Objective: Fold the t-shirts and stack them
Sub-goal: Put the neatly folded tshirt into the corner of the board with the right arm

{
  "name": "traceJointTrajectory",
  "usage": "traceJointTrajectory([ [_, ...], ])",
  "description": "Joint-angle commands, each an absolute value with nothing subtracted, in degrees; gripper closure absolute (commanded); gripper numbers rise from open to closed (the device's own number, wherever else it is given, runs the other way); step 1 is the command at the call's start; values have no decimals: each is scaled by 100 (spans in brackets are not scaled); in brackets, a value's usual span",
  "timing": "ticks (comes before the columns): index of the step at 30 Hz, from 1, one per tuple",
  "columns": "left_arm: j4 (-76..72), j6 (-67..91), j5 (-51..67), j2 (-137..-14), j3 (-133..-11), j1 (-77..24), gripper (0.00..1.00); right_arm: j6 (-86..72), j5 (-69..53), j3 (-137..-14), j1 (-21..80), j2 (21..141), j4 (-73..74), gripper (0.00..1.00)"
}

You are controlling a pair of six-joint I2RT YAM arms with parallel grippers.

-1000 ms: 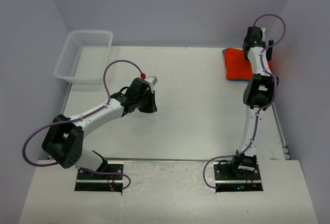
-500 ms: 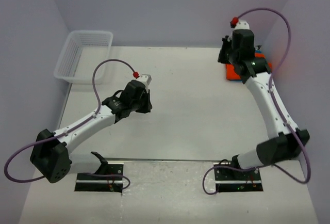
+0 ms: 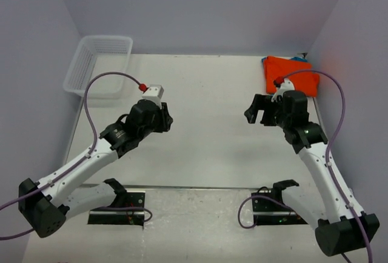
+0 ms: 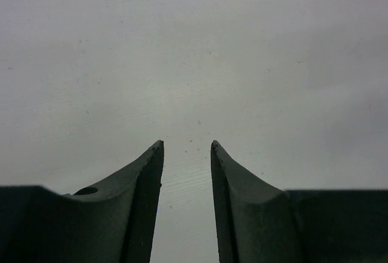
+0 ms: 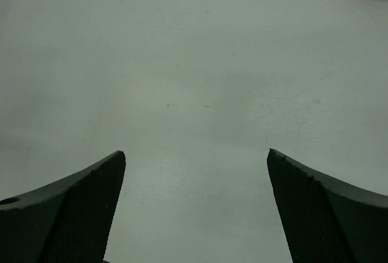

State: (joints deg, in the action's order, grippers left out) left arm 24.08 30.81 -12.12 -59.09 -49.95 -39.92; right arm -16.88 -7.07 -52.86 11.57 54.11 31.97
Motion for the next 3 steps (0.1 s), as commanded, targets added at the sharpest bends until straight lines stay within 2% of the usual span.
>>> traceJointTrajectory([
  [1, 2496, 2989, -1730, -5757, -4913, -4025, 61, -1784, -633, -5151, 1178, 4905, 2795, 1],
  [3, 2540, 2953, -1897, -5739, -4913, -4025, 58, -1907, -598, -5203, 1178, 4826, 2909, 1],
])
